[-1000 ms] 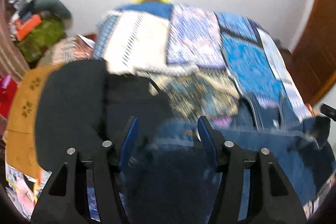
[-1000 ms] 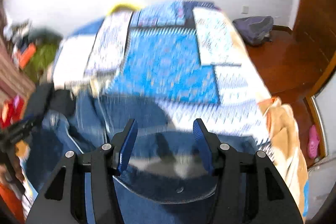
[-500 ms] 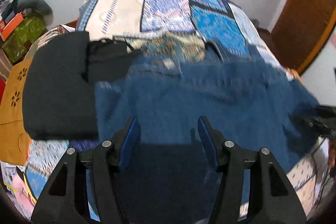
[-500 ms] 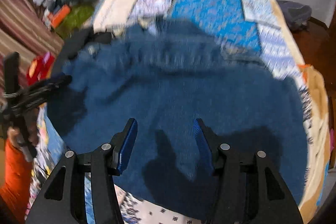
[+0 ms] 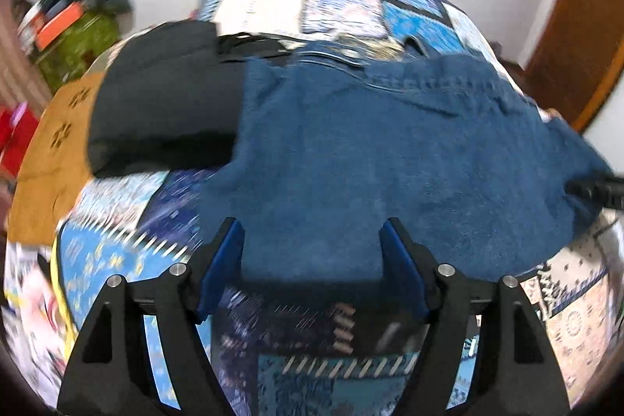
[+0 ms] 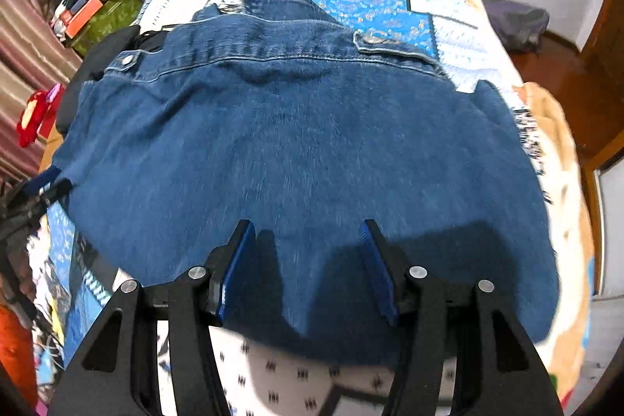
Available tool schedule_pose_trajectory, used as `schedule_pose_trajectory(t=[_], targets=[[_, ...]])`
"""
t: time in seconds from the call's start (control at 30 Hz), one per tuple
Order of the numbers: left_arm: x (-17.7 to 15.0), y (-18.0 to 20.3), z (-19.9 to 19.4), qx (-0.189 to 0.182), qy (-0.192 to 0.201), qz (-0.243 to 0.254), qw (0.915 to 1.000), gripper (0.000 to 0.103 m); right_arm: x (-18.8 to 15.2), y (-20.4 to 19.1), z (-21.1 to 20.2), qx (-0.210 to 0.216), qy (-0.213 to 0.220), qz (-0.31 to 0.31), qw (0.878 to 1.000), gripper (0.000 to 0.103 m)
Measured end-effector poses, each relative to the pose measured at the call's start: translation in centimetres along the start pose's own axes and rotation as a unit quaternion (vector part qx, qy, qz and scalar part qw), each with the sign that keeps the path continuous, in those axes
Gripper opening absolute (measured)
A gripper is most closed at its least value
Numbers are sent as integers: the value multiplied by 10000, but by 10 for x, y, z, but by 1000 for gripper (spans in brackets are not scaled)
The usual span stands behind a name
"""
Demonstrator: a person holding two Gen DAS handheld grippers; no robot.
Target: Fold large clothes
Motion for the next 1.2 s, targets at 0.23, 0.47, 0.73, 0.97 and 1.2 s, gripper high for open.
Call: schedule_pose_trajectory(t=[0.23, 0.47, 0.73, 0.97, 1.2], targets=[[-16, -62, 6, -189, -320, -2073, 9776, 86, -14, -3, -20, 157, 201, 205, 9995, 52], [-36, -55, 37, -1506, -867, -3275, 9287, 86, -23, -13, -24, 200, 240, 262, 9992, 52], [-16, -30, 72, -1589, -893, -3505, 9186, 71, -22, -21, -19, 253, 235, 395, 9986, 53], [25, 5, 19, -1055, 117, -2725, 9563, 24, -18, -30, -19, 224, 192, 269, 9992, 53], [78, 59, -85, -1914, 1190, -2089, 9516, 19, 12, -45, -36, 262, 471, 146, 9984, 53]])
Point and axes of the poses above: each gripper's, at about its wrist camera, not at the fingertips, and z roughly the way its jaws point, y to its right, x to its top, the point moved 6 cm from there along z, roughly the way its jaws point, and after that the axes turned 9 degrees about -z, right-handed, at the moved point
